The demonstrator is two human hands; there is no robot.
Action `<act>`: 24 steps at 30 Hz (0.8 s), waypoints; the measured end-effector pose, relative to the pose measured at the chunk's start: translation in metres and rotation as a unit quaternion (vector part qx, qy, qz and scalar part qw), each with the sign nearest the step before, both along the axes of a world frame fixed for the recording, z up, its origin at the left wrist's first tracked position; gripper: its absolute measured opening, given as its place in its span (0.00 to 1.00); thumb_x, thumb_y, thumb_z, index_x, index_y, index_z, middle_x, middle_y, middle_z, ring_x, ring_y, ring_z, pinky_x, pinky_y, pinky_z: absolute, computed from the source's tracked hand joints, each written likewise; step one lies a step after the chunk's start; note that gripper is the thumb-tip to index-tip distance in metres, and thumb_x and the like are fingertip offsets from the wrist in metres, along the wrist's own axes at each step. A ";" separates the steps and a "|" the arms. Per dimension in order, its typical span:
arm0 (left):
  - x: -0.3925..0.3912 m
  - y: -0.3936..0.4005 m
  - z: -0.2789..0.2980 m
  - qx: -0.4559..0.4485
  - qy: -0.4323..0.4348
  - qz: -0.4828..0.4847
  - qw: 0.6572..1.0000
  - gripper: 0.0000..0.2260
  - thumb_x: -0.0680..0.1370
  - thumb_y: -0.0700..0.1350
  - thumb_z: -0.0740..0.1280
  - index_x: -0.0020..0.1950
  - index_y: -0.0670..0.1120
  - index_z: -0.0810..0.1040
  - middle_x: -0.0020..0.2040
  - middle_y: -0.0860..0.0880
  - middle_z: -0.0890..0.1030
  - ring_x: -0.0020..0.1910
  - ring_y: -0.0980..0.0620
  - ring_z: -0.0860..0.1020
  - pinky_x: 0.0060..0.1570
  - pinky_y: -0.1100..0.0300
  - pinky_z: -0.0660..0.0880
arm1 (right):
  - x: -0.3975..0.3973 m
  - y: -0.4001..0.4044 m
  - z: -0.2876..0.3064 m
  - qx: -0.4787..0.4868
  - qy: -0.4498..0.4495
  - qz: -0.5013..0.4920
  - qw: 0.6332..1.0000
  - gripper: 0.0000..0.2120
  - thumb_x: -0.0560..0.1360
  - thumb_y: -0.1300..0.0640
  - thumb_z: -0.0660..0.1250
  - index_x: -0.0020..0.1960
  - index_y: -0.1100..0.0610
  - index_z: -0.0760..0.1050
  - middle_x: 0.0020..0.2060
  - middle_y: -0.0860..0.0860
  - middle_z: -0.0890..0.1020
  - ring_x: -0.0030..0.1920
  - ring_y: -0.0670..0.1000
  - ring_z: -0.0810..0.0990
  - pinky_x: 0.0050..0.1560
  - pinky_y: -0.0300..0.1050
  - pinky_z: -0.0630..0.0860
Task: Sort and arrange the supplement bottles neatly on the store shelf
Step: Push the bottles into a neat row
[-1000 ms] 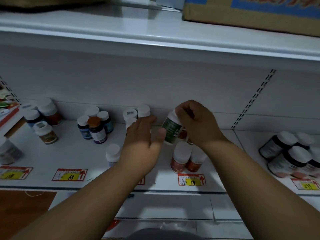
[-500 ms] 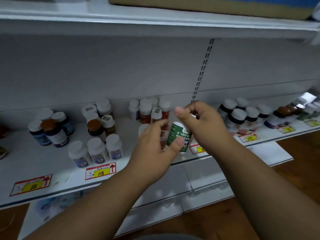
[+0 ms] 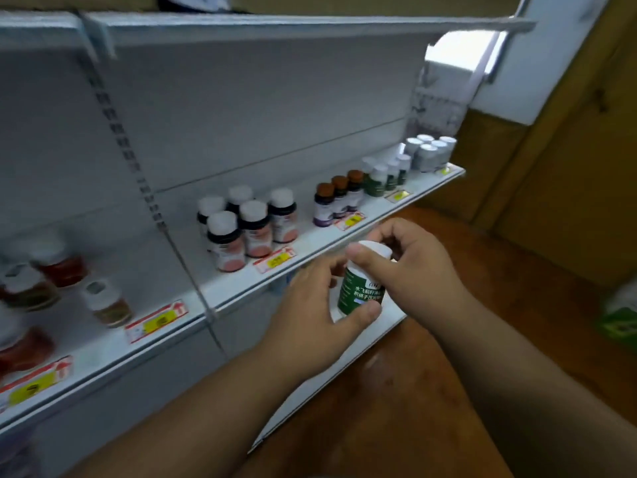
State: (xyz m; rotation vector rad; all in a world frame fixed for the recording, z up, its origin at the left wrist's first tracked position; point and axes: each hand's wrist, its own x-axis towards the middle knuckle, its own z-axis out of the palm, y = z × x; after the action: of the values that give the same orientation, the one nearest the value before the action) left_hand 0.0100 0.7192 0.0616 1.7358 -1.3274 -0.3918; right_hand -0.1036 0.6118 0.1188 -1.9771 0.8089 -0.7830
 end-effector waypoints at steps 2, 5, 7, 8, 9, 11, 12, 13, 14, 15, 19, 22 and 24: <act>-0.023 -0.039 -0.001 0.012 0.006 -0.019 1.000 0.28 0.68 0.69 0.64 0.66 0.63 0.64 0.60 0.61 0.72 0.58 0.62 0.72 0.56 0.55 0.74 | -0.029 -0.036 -0.002 0.001 0.008 -0.021 1.000 0.19 0.65 0.38 0.72 0.44 0.52 0.76 0.37 0.50 0.81 0.38 0.51 0.81 0.36 0.47 0.80; -0.040 -0.088 -0.003 0.027 0.001 -0.033 0.999 0.29 0.67 0.69 0.63 0.66 0.62 0.64 0.59 0.62 0.73 0.57 0.62 0.72 0.56 0.55 0.75 | -0.050 -0.086 -0.005 0.005 0.012 -0.029 0.999 0.15 0.67 0.41 0.73 0.43 0.51 0.76 0.37 0.50 0.81 0.36 0.48 0.81 0.33 0.44 0.79; -0.041 -0.121 -0.007 0.031 -0.012 -0.036 0.999 0.29 0.67 0.70 0.62 0.66 0.62 0.64 0.58 0.63 0.73 0.56 0.63 0.71 0.55 0.57 0.74 | -0.051 -0.118 -0.009 0.018 -0.001 -0.032 0.999 0.13 0.68 0.44 0.74 0.43 0.51 0.75 0.36 0.49 0.81 0.35 0.45 0.81 0.33 0.41 0.79; -0.038 -0.138 -0.010 0.033 -0.015 -0.035 0.999 0.29 0.68 0.69 0.62 0.65 0.62 0.64 0.57 0.63 0.73 0.56 0.64 0.71 0.54 0.58 0.74 | -0.048 -0.134 -0.011 0.023 -0.001 -0.033 0.999 0.13 0.68 0.45 0.74 0.43 0.51 0.75 0.37 0.49 0.81 0.36 0.45 0.81 0.33 0.40 0.79; -0.034 -0.156 -0.013 0.034 -0.014 -0.035 0.999 0.27 0.68 0.69 0.63 0.64 0.63 0.64 0.56 0.63 0.73 0.55 0.64 0.71 0.52 0.60 0.74 | -0.044 -0.149 -0.014 0.027 0.001 -0.036 0.999 0.13 0.69 0.45 0.74 0.44 0.52 0.75 0.37 0.49 0.81 0.37 0.46 0.82 0.35 0.42 0.80; -0.025 -0.194 -0.016 0.033 -0.015 -0.036 0.999 0.24 0.69 0.67 0.64 0.62 0.65 0.64 0.55 0.64 0.73 0.54 0.65 0.72 0.50 0.63 0.72 | -0.035 -0.182 -0.019 0.024 0.002 -0.050 0.998 0.13 0.68 0.44 0.74 0.44 0.51 0.75 0.39 0.50 0.81 0.39 0.49 0.82 0.38 0.50 0.82; -0.020 -0.213 -0.016 0.032 -0.016 -0.039 0.999 0.23 0.69 0.67 0.65 0.62 0.65 0.63 0.54 0.65 0.72 0.54 0.65 0.71 0.49 0.64 0.72 | -0.031 -0.199 -0.022 0.018 0.001 -0.060 0.998 0.14 0.68 0.43 0.74 0.44 0.51 0.76 0.40 0.50 0.81 0.40 0.51 0.82 0.40 0.53 0.82; -0.015 -0.232 -0.016 0.032 -0.018 -0.041 0.998 0.24 0.69 0.67 0.65 0.62 0.64 0.63 0.52 0.66 0.71 0.54 0.65 0.71 0.49 0.64 0.71 | -0.026 -0.217 -0.023 0.010 0.002 -0.070 0.997 0.14 0.68 0.43 0.74 0.44 0.51 0.76 0.40 0.50 0.81 0.40 0.51 0.82 0.41 0.54 0.81; -0.010 -0.249 -0.014 0.032 -0.019 -0.043 0.998 0.25 0.69 0.67 0.64 0.62 0.63 0.63 0.52 0.66 0.71 0.54 0.64 0.71 0.49 0.63 0.70 | -0.022 -0.233 -0.024 0.003 0.005 -0.081 0.997 0.14 0.67 0.43 0.74 0.44 0.50 0.76 0.40 0.50 0.81 0.40 0.51 0.82 0.41 0.54 0.81; -0.005 -0.266 -0.010 0.034 -0.019 -0.043 0.998 0.26 0.68 0.68 0.63 0.63 0.63 0.63 0.53 0.66 0.71 0.55 0.64 0.71 0.50 0.62 0.70 | -0.019 -0.250 -0.023 -0.002 0.004 -0.089 0.996 0.13 0.68 0.43 0.74 0.44 0.50 0.76 0.40 0.50 0.81 0.40 0.50 0.81 0.41 0.53 0.81; 0.012 -0.326 0.005 0.042 -0.024 -0.041 0.998 0.28 0.67 0.69 0.62 0.65 0.64 0.63 0.56 0.66 0.71 0.57 0.64 0.70 0.54 0.60 0.71 | -0.005 -0.313 -0.017 -0.042 -0.004 -0.100 0.994 0.12 0.69 0.46 0.75 0.47 0.50 0.76 0.40 0.48 0.80 0.38 0.47 0.79 0.40 0.46 0.79; 0.023 -0.362 0.007 0.021 -0.066 -0.002 0.998 0.30 0.69 0.68 0.62 0.68 0.59 0.63 0.61 0.60 0.71 0.60 0.59 0.70 0.57 0.55 0.72 | 0.012 -0.359 -0.010 -0.034 -0.035 -0.087 0.995 0.14 0.70 0.46 0.73 0.51 0.49 0.74 0.44 0.44 0.80 0.44 0.41 0.80 0.43 0.38 0.80; 0.032 -0.382 0.005 0.002 -0.080 0.060 0.995 0.31 0.71 0.67 0.59 0.70 0.54 0.63 0.64 0.54 0.70 0.62 0.55 0.70 0.59 0.53 0.72 | 0.027 -0.392 -0.005 -0.020 -0.044 -0.063 0.997 0.16 0.71 0.45 0.71 0.56 0.47 0.74 0.48 0.40 0.78 0.49 0.37 0.79 0.47 0.32 0.78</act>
State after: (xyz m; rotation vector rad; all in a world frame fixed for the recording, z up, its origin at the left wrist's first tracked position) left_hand 0.0418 0.3368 0.0665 1.8709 -1.3261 -0.1900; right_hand -0.0768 0.2199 0.1142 -1.9258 0.8784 -0.9614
